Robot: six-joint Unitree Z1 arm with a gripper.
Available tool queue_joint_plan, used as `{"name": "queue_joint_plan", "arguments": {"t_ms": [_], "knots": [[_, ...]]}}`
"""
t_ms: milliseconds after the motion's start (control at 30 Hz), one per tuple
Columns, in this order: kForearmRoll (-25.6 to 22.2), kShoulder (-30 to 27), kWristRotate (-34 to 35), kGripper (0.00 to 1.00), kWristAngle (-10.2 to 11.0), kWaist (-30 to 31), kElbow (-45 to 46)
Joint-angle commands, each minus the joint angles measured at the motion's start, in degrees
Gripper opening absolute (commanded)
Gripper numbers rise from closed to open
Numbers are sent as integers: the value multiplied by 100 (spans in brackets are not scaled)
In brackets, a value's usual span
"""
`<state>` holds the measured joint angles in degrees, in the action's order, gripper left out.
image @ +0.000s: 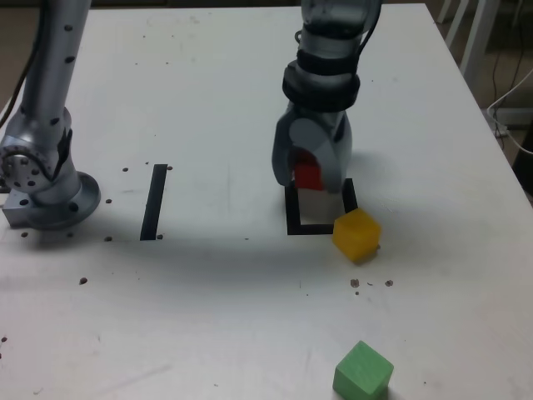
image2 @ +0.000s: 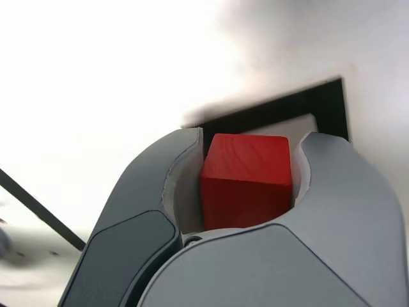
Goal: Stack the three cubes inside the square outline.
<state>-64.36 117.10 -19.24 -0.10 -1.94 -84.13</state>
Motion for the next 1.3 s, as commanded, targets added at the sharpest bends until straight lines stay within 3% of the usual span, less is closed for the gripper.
{"name": "queue_joint_plan", "arguments": {"t_ms": [0,367,1267], "knots": [[-39,53,258,33,-67,88,-120],[-66,282,1146,33,-157,307,-375],[-26,415,1300,34,-200,273,-178]]}}
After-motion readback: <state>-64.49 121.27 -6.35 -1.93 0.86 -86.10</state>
